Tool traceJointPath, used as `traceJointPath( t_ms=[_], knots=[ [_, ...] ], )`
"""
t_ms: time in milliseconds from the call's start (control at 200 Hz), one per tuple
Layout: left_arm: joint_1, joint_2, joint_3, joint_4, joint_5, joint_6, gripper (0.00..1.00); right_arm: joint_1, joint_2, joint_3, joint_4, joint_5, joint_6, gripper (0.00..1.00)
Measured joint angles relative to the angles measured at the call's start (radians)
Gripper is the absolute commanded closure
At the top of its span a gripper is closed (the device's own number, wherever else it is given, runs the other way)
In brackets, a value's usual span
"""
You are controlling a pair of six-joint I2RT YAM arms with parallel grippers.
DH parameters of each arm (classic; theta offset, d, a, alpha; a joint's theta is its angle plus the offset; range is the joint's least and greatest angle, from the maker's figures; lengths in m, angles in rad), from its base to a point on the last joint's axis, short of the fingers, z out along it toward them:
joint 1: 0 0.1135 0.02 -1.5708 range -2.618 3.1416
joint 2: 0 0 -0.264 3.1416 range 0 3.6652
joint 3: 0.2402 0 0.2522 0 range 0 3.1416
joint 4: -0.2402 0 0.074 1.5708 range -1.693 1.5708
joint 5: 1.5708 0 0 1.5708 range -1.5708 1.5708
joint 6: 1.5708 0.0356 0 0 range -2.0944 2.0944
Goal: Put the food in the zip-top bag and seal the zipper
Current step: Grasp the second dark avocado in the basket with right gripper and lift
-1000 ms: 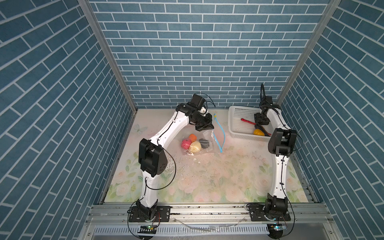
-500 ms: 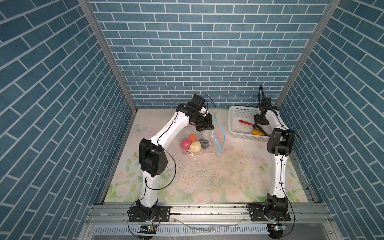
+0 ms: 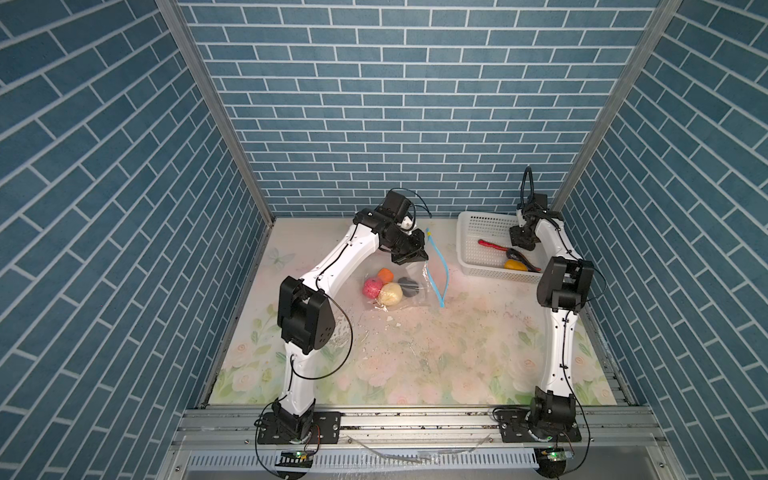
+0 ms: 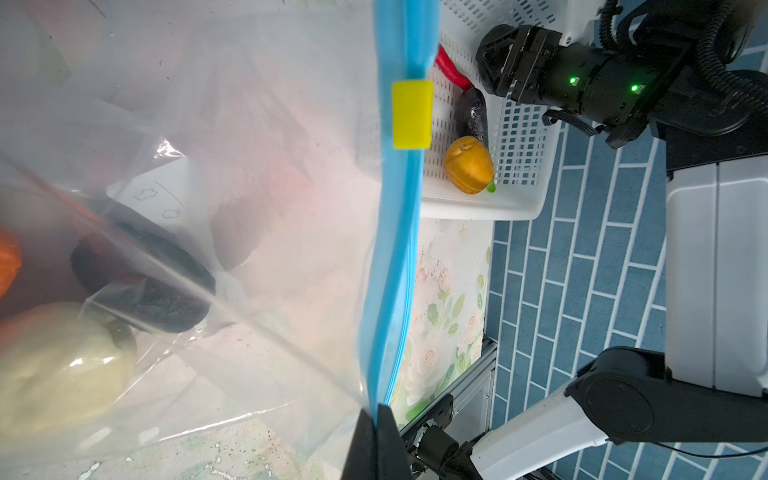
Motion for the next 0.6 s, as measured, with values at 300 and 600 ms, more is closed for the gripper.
traceJointPath(
  t_ms=[300,600],
  knots=[
    [0.0,-0.004,-0.015,0.006,0.0,0.0,1.0,0.004,-0.011,0.0,0.0,-0.175,0.077,0.39],
    [0.0,-0.008,-0.037,0.014,0.004,0.0,1.0,0.006,-0.054,-0.065,0.014,-0.286,0.156,0.44]
  ],
)
